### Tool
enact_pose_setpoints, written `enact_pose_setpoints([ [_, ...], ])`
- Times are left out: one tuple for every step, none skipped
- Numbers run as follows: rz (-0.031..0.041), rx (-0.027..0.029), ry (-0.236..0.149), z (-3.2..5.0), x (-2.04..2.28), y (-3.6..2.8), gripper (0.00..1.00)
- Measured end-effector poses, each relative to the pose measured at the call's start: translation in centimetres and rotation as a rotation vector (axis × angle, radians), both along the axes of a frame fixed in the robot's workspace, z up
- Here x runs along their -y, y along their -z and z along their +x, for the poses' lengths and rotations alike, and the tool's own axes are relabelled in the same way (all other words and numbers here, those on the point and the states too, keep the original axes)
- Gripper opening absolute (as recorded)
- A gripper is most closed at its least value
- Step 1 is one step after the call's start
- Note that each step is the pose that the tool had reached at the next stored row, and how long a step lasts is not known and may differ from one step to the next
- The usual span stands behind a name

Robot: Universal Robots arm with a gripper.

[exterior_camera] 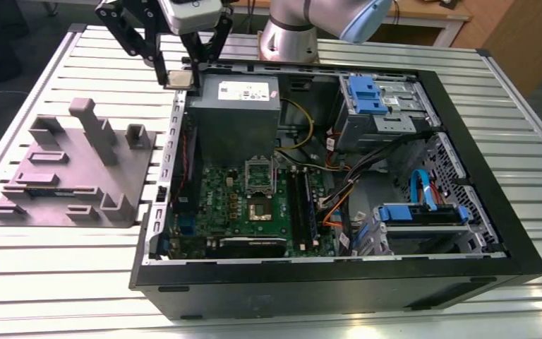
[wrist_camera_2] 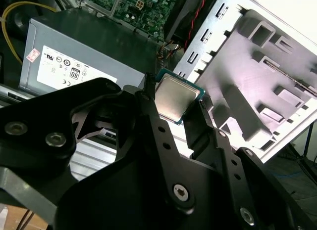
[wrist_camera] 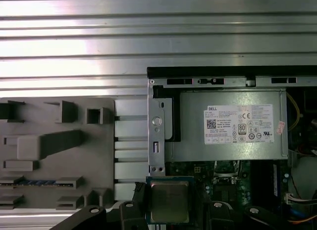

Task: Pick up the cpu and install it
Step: 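Pick up the cpu and move it towards the insertion slot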

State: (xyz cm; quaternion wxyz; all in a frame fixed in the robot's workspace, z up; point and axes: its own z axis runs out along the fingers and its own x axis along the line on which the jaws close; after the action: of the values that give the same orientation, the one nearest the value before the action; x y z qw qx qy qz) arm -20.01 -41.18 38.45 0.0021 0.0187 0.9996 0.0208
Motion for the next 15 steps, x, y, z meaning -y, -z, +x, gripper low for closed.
enact_pose_setpoints([
  [0.0001,0.0000,0.000,0.05,0.00,0.00,0.47],
  [0.0000,0.0000,0.000,0.10,0.00,0.00,0.47],
  [0.0000,0.0000,0.000,0.17,0.00,0.00,0.47],
  [0.0001,0.0000,0.000,0.24,0.00,0.00,0.47],
  [0.0001,0.0000,0.000,0.30,0.00,0.00,0.47],
  [0.0000,0.0000,0.000,0.37,0.00,0.00,0.47],
  [0.0000,0.0000,0.000,0.43,0.00,0.00,0.47],
  [0.0001,0.0000,0.000,0.48,0.00,0.00,0.47],
  [0.0000,0.0001,0.000,0.51,0.00,0.00,0.47],
  [0.0000,0.0000,0.000,0.54,0.00,0.00,0.47],
  [0.0000,0.0000,0.000,0.58,0.00,0.00,0.47],
  [0.0000,0.0000,0.000,0.62,0.00,0.00,0.47],
  [0.0001,0.0001,0.000,0.65,0.00,0.00,0.47],
  [0.0001,0.0001,0.000,0.68,0.00,0.00,0.47],
  [0.0000,0.0000,0.000,0.69,0.00,0.00,0.47],
])
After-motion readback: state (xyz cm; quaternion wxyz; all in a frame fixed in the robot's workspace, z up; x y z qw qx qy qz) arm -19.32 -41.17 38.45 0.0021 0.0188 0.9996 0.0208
